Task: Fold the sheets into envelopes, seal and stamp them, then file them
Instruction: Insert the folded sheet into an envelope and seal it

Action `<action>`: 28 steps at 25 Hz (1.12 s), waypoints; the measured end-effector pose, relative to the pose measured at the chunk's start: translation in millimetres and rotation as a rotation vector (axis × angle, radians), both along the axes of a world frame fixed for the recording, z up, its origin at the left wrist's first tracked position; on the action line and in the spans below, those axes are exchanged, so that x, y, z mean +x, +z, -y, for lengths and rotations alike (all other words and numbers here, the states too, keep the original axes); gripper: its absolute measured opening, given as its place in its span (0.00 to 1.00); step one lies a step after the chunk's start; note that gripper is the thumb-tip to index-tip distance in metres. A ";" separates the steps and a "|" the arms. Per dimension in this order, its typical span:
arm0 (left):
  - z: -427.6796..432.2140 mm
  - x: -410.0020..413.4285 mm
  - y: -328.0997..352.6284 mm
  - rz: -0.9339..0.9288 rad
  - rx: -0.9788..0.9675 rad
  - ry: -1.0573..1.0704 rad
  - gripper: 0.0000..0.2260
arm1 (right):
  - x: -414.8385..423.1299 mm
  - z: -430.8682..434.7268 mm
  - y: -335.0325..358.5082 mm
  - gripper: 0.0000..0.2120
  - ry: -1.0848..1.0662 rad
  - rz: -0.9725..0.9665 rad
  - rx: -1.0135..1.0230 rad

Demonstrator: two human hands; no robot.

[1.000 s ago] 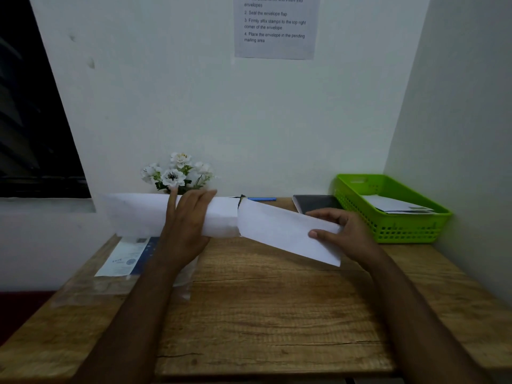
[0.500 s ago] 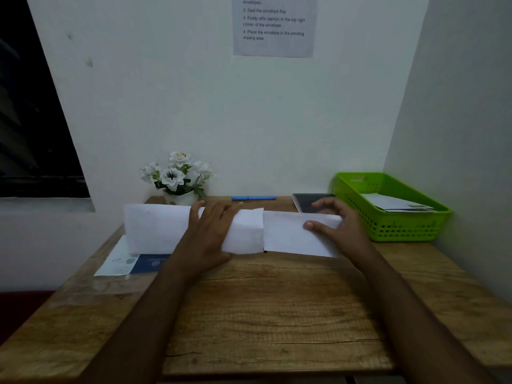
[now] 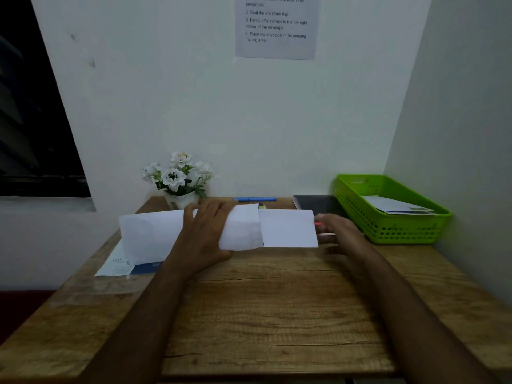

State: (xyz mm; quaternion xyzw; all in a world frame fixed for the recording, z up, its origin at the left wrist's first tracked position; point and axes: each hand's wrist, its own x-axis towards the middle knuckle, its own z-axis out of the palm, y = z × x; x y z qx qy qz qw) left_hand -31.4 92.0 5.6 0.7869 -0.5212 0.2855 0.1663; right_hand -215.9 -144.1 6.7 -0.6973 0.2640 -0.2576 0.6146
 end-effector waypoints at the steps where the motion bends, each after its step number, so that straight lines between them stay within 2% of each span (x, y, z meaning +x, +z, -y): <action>1: -1.2 0.7 0.9 -0.008 -0.011 0.014 0.42 | -1.7 0.5 -0.5 0.12 0.025 -0.031 0.021; 5: -3.7 1.4 2.7 -0.024 -0.022 0.035 0.42 | -4.2 3.2 -1.2 0.06 0.060 -0.006 -0.037; 11: -2.2 -1.7 3.1 -0.002 -0.017 0.047 0.41 | -2.4 -2.2 0.5 0.03 0.058 0.048 -0.067; 16: 3.2 -7.8 2.1 -0.005 0.003 0.023 0.42 | 4.1 -13.7 0.6 0.04 0.035 0.100 -0.080; 28: 12.1 -19.7 1.2 0.033 0.024 -0.013 0.41 | 13.3 -37.0 -4.0 0.06 0.136 0.112 -0.245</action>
